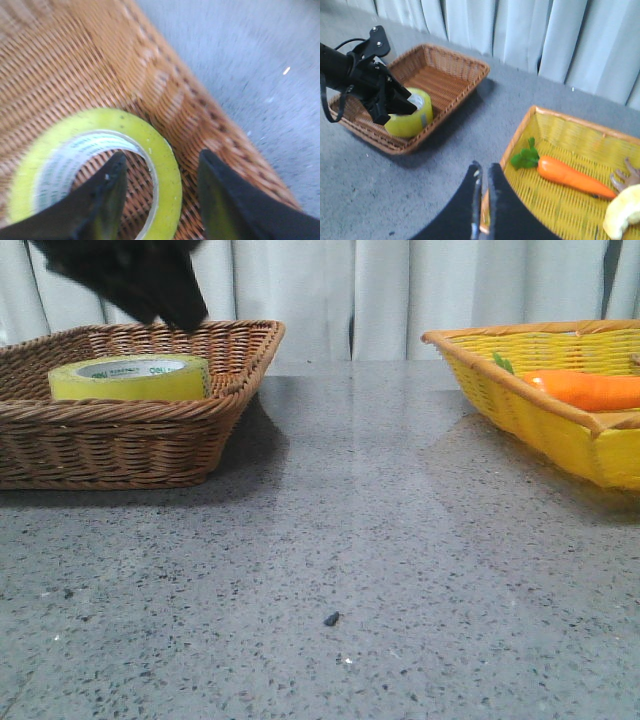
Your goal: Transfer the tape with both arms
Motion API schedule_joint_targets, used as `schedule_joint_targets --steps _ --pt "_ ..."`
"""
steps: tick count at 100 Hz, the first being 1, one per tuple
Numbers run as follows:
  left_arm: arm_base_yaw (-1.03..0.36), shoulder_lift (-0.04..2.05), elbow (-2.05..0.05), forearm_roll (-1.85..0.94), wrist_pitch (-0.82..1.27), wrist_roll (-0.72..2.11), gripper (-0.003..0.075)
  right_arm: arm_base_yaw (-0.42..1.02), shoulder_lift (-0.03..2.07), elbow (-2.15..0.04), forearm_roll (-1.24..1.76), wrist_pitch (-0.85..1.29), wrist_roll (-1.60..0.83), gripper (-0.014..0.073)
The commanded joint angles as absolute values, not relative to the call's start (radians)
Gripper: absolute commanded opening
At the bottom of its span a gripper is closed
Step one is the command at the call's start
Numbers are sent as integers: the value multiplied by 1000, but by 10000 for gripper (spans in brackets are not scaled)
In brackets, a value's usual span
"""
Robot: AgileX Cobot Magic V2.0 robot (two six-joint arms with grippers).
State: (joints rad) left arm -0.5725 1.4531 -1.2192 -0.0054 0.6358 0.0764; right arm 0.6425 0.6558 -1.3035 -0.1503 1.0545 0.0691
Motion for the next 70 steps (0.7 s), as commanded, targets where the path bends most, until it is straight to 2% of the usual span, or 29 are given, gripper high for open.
schedule_joint_targets --steps 1,14,40,70 --pt "-568 1345 -1244 -31 598 73 181 642 579 -1225 -181 875 62 -74" --pt "-570 1229 -1205 -52 566 73 -21 638 447 -1063 -201 742 62 -74" --pt "-570 936 -993 -60 444 73 -21 638 205 -754 -205 512 101 -74" --pt "-570 497 -684 -69 350 73 -21 638 62 -509 -252 354 101 -74"
